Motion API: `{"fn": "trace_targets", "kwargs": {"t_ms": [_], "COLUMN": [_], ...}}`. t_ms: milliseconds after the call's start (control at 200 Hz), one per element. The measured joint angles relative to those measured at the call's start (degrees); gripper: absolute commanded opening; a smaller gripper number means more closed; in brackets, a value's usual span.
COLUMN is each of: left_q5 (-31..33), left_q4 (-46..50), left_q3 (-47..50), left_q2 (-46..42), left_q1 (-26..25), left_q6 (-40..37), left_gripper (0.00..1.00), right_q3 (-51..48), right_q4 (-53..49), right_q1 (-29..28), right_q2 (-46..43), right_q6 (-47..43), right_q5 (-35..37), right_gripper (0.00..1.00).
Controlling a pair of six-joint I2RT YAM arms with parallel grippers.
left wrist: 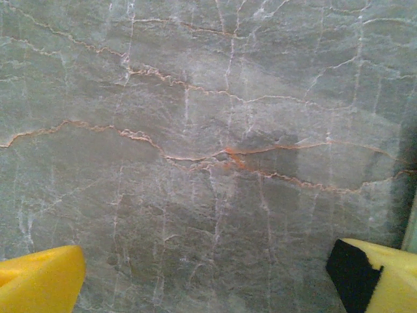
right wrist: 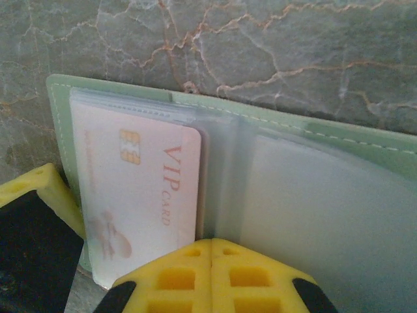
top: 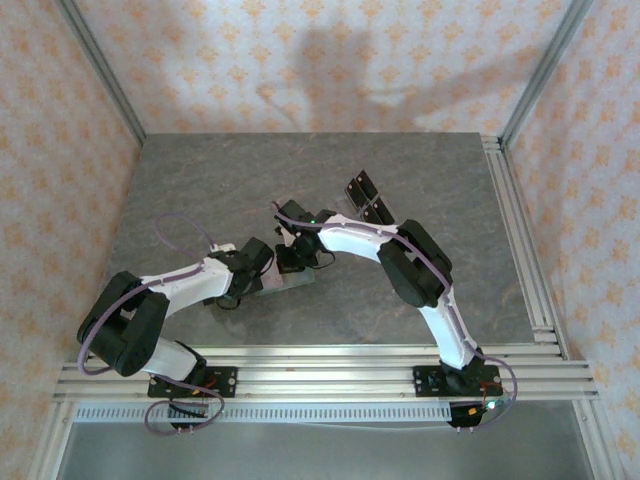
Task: Put the credit cards into the card holder
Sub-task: Insert the credit card into the card slot.
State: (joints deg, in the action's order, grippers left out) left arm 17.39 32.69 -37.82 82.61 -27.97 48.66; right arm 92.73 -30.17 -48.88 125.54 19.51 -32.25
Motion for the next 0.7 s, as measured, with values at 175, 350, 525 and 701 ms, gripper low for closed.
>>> {"fn": "trace_targets", "kwargs": {"t_ms": [175, 350, 525, 701], "left_q5": [-0.2, 2.2, 3.2, 3.1], "left_q4": [1.6, 4.3, 5.7, 5.8], "left_q3": [-0.2, -2.2, -3.7, -4.1], "left_q2": [-3.2, -5.5, -2.5, -0.2], "left_q1": [0.0, 0.6, 1.9, 1.9], "left_q6": [0.1, 1.0, 2.1, 2.5], "left_gripper": [1.0, 1.0, 1.0, 1.0], "right_q3": [0.1, 0.1, -0.5, -1.8], "right_q4": [0.0, 0.0, 0.8, 2.4], "right_q1": [-0.1, -0.4, -0.4, -0.1], "right_q2": [0.1, 0.2, 0.2, -0.2], "right_q6": [-0.3, -0.6, -0.7, -0.7], "right_q5": [-0.7, -0.9, -1.0, -1.8], "right_gripper": [0.0, 0.0, 0.0, 0.0]}}
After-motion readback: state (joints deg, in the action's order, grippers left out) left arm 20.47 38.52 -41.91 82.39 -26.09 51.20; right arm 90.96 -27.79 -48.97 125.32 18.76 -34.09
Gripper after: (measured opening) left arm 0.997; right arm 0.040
